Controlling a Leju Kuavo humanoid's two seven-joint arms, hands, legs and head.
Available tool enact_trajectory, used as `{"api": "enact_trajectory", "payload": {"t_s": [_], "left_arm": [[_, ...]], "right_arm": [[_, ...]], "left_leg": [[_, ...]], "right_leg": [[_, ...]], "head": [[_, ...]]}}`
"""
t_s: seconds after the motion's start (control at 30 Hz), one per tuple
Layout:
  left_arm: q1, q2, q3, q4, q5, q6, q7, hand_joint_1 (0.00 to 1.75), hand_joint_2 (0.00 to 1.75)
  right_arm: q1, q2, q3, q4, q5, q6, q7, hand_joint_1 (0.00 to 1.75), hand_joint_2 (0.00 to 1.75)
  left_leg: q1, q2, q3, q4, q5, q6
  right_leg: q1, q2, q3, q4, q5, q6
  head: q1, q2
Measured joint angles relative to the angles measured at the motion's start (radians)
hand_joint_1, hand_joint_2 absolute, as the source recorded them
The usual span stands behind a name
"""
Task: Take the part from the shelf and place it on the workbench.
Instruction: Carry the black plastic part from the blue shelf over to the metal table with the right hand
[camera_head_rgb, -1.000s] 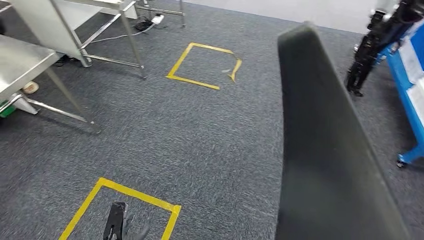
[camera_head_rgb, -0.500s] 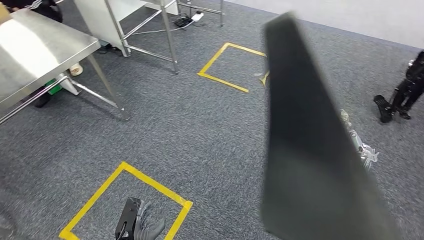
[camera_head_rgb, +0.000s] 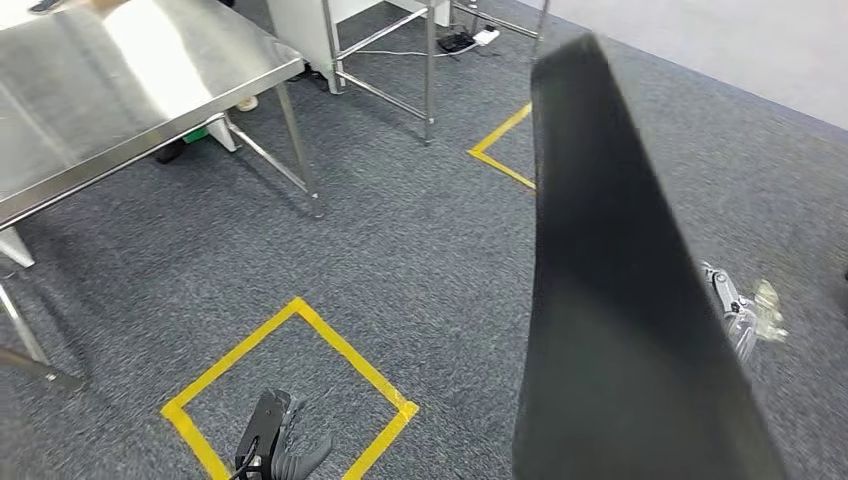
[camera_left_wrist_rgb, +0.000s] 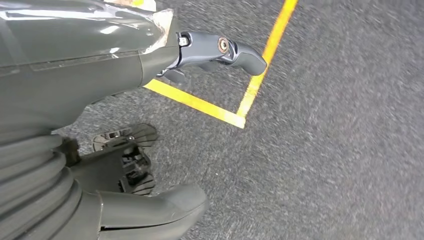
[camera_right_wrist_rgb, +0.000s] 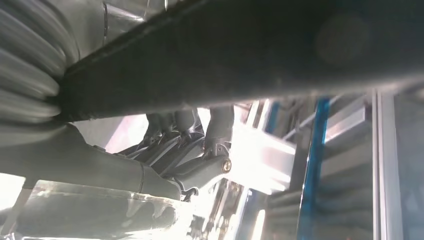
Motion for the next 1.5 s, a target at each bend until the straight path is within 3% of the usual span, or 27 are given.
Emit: {"api": "enact_trajectory", "payload": {"t_s": [0.03,0.07,0.13,0.2,0.27,0.33,0.4,0.47,0.5,0.53,0.57,0.63,0.7,0.77,0.8,0.87,0.9,0.93,0.97,1.0,1.03,1.07,1.13,1.2,1.27,1.5], "left_arm": [[0.0,0.0,-0.002,0.0,0.0,0.0,0.0,0.0,1.75],[0.001,0.0,-0.003,0.0,-0.001,0.0,0.001,0.0,1.75],[0.001,0.0,-0.005,0.0,-0.007,-0.002,0.006,0.0,1.75],[0.003,0.002,-0.004,0.0,-0.02,-0.006,0.01,0.0,1.75],[0.01,0.006,-0.004,-0.001,-0.044,-0.013,0.016,0.0,1.75],[0.016,0.012,-0.003,-0.004,-0.089,-0.024,0.032,0.0,1.75],[0.016,0.015,-0.002,-0.007,-0.144,-0.035,0.052,0.0,1.75],[0.016,0.016,-0.002,-0.008,-0.181,-0.041,0.063,0.0,1.75],[0.017,0.017,-0.001,-0.008,-0.192,-0.042,0.065,0.0,1.75],[0.019,0.017,0.0,-0.008,-0.205,-0.045,0.068,0.0,1.75],[0.019,0.018,0.001,-0.008,-0.223,-0.051,0.072,0.0,1.75],[0.018,0.022,0.003,-0.009,-0.275,-0.072,0.088,0.0,1.75],[0.017,0.025,0.008,-0.011,-0.322,-0.089,0.1,0.0,1.75],[0.02,0.027,0.017,-0.013,-0.341,-0.094,0.113,0.0,1.75],[0.024,0.027,0.022,-0.012,-0.335,-0.095,0.132,0.0,1.75],[0.027,0.016,0.044,0.043,-0.284,-0.133,0.148,0.0,1.75],[0.019,0.002,0.067,0.129,-0.239,-0.179,0.111,0.0,1.75],[0.009,-0.019,0.097,0.248,-0.189,-0.237,0.033,0.0,1.75],[-0.001,-0.043,0.131,0.386,-0.144,-0.289,-0.085,0.0,1.75],[-0.005,-0.064,0.163,0.513,-0.112,-0.325,-0.213,0.0,1.75],[-0.005,-0.083,0.191,0.619,-0.093,-0.344,-0.335,0.0,1.75],[-0.007,-0.098,0.214,0.706,-0.085,-0.352,-0.433,0.0,1.75],[-0.022,-0.129,0.246,0.843,-0.078,-0.368,-0.493,0.0,1.75],[-0.031,-0.157,0.269,0.944,-0.064,-0.391,-0.441,0.0,1.75],[-0.028,-0.174,0.286,1.001,-0.044,-0.407,-0.402,0.0,1.75],[-0.025,-0.185,0.302,1.04,-0.028,-0.413,-0.388,0.0,1.75]], "right_arm": [[0.001,0.0,0.0,0.0,0.0,0.0,0.0,1.75,1.75],[0.001,-0.001,0.0,0.0,0.0,0.0,0.0,1.75,1.75],[0.001,-0.001,0.0,-0.001,0.001,0.0,0.0,1.75,1.75],[0.003,-0.001,0.001,-0.002,0.002,0.0,0.001,1.75,1.75],[0.005,-0.002,0.002,-0.003,0.003,0.0,0.001,1.75,1.75],[0.005,-0.002,0.003,-0.003,0.003,0.0,0.001,1.75,1.75],[0.008,-0.003,0.003,-0.004,0.002,0.0,0.001,1.75,1.75],[0.012,-0.004,0.003,-0.004,0.003,-0.001,0.0,1.75,1.75],[0.014,-0.004,0.003,-0.004,0.004,-0.001,0.0,1.75,1.75],[0.017,-0.004,0.003,-0.006,0.005,0.0,0.0,1.75,1.75],[0.019,-0.004,0.003,-0.008,0.006,0.0,0.001,1.75,1.75],[0.023,-0.004,0.003,-0.014,0.006,0.004,0.001,1.75,1.75],[0.025,-0.004,0.003,-0.019,0.005,0.01,0.001,1.75,1.75],[0.029,-0.004,0.004,-0.021,0.004,0.016,0.001,1.75,1.75],[0.03,-0.004,0.004,-0.023,0.005,0.017,0.0,1.75,1.75],[0.045,-0.004,-0.002,-0.034,0.006,0.025,-0.012,1.75,1.75],[0.06,-0.004,-0.01,-0.043,0.003,0.037,-0.023,1.75,1.75],[0.076,-0.003,-0.018,-0.051,-0.004,0.051,-0.036,1.75,1.75],[0.091,-0.003,-0.028,-0.057,-0.01,0.065,-0.046,1.75,1.75],[0.101,-0.002,-0.036,-0.06,-0.016,0.076,-0.055,1.75,1.75],[0.107,-0.001,-0.042,-0.061,-0.019,0.082,-0.06,1.75,1.75],[0.112,0.0,-0.047,-0.062,-0.02,0.086,-0.063,1.75,1.75],[0.116,0.002,-0.053,-0.064,-0.022,0.09,-0.064,1.75,1.75],[0.118,0.005,-0.056,-0.065,-0.024,0.093,-0.065,1.75,1.75],[0.12,0.007,-0.058,-0.065,-0.024,0.096,-0.066,1.75,1.75],[0.121,0.008,-0.059,-0.065,-0.023,0.101,-0.066,1.75,1.75]], "left_leg": [[0.0,-0.016,0.001,0.001,0.0,0.0],[0.001,-0.032,0.002,0.002,-0.001,-0.002],[0.001,-0.061,0.0,0.008,-0.003,-0.008],[-0.002,-0.083,-0.006,0.012,-0.003,-0.019],[-0.001,-0.097,-0.012,0.01,0.0,-0.029],[-0.003,-0.058,-0.025,0.036,-0.019,-0.038],[-0.004,0.009,-0.071,0.132,-0.076,-0.046],[0.0,0.036,-0.131,0.254,-0.129,-0.052],[0.001,0.04,-0.145,0.283,-0.133,-0.054],[0.002,0.044,-0.141,0.275,-0.12,-0.054],[0.002,0.051,-0.118,0.233,-0.093,-0.053],[-0.002,0.096,-0.043,0.099,-0.038,-0.047],[-0.01,0.126,-0.002,0.022,-0.02,-0.037],[-0.015,0.104,-0.002,0.015,-0.021,-0.027],[-0.013,0.091,0.001,0.009,-0.018,-0.021],[-0.006,0.066,0.01,-0.003,-0.009,-0.007],[-0.003,0.053,0.012,-0.007,-0.006,-0.002],[-0.002,0.039,0.011,-0.007,-0.004,0.001],[-0.002,0.025,0.01,-0.007,-0.004,0.001],[-0.002,0.012,0.01,-0.007,-0.004,0.001],[-0.002,0.0,0.009,-0.006,-0.004,0.001],[-0.002,-0.014,0.009,-0.005,-0.004,0.0],[-0.003,-0.045,0.01,-0.001,-0.005,-0.005],[-0.005,-0.071,0.006,0.003,-0.006,-0.016],[-0.006,-0.083,0.002,0.003,-0.005,-0.024],[-0.004,-0.086,-0.001,0.003,-0.003,-0.03]], "right_leg": [[-0.002,0.002,0.006,-0.027,0.021,0.009],[-0.004,0.01,0.03,-0.09,0.055,0.019],[-0.012,0.048,0.086,-0.229,0.118,0.03],[-0.013,0.064,0.11,-0.284,0.14,0.021],[-0.013,0.043,0.113,-0.284,0.144,0.005],[-0.017,0.022,0.115,-0.288,0.148,-0.009],[-0.016,-0.002,0.117,-0.29,0.147,-0.021],[-0.012,-0.03,0.117,-0.29,0.144,-0.026],[-0.011,-0.044,0.117,-0.29,0.143,-0.028],[-0.011,-0.057,0.118,-0.289,0.142,-0.028],[-0.01,-0.069,0.119,-0.289,0.141,-0.028],[-0.006,-0.092,0.124,-0.289,0.136,-0.024],[0.002,-0.112,0.13,-0.289,0.13,-0.015],[0.006,-0.136,0.138,-0.294,0.127,-0.005],[0.005,-0.133,0.141,-0.293,0.124,0.0],[0.002,-0.081,0.124,-0.249,0.098,0.005],[-0.001,-0.043,0.098,-0.196,0.074,0.003],[-0.002,-0.016,0.065,-0.129,0.047,0.0],[-0.002,-0.004,0.03,-0.065,0.025,-0.001],[-0.003,0.0,0.006,-0.025,0.016,0.002],[-0.004,0.002,0.0,-0.024,0.023,0.009],[-0.006,0.006,0.014,-0.063,0.046,0.019],[-0.013,0.04,0.079,-0.203,0.106,0.033],[-0.014,0.069,0.123,-0.286,0.134,0.024],[-0.009,0.063,0.129,-0.292,0.137,0.01],[-0.01,0.049,0.129,-0.293,0.139,0.001]], "head": [[0.0,0.0],[0.0,0.0],[0.001,0.0],[0.001,0.0],[0.001,0.0],[-0.003,0.0],[-0.01,0.0],[-0.014,0.0],[-0.014,0.0],[-0.015,0.0],[-0.015,0.0],[-0.015,0.0],[-0.014,0.0],[-0.013,0.0],[-0.012,0.0],[-0.01,0.0],[-0.006,0.0],[-0.003,0.0],[0.0,0.0],[0.001,0.0],[0.002,0.0],[0.001,0.0],[0.002,0.0],[0.003,0.0],[0.002,0.0],[0.002,0.0]]}}
